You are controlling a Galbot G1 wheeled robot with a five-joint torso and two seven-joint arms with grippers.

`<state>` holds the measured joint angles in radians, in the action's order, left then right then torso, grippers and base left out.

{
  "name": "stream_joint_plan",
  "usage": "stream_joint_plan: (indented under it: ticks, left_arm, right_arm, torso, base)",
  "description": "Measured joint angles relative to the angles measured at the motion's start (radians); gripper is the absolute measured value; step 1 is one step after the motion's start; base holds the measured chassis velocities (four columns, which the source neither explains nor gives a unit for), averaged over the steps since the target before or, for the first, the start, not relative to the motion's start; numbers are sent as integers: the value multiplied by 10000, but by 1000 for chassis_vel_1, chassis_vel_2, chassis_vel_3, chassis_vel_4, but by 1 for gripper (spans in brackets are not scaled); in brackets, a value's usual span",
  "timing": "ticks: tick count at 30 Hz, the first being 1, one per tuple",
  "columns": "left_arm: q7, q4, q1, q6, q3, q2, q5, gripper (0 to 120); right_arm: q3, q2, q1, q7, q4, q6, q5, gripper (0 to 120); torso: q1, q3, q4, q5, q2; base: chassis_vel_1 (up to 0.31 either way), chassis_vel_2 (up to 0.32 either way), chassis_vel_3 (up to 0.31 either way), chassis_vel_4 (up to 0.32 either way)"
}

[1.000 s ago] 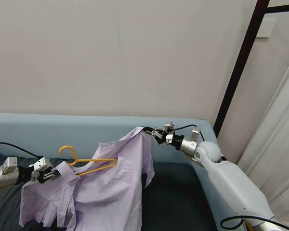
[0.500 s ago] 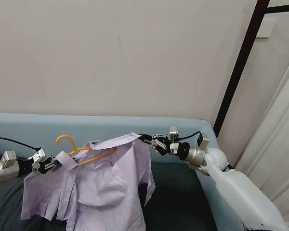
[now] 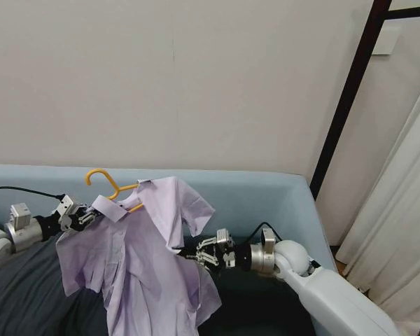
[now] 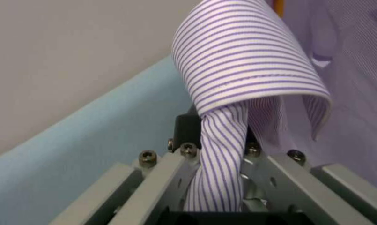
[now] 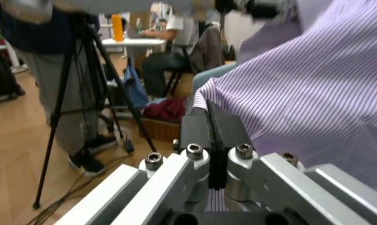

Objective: Pick up the clothes from the sofa and hang them on the clothes hanger.

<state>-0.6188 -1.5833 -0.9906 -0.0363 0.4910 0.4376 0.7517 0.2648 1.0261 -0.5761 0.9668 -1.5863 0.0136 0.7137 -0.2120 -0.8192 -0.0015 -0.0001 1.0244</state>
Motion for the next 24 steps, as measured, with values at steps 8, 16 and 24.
stream_joint_plan:
  ticks: [8,16,24]
  left_arm:
    - [478,-712,-159,61,139,-125,594,2]
    - [601,-1156,-551,91,306,-383,435,2]
    - [805,-728,-428,56,173,-488,-14,2]
  right_arm:
    - [672,197,27,-1033,748,-789,-725,0]
    - [649,244,23,-1921,1280,-1599,-871,22]
    - [-349,-181,-44,662,1233,-1867,-1075,53]
  torso:
    - [0,0,0,0,0]
    - [0,0,0,1,0]
    - [0,0,0,0,1]
  base:
    - [0,0,0,0]
    - [0,0,0,0]
    - [0,0,0,0]
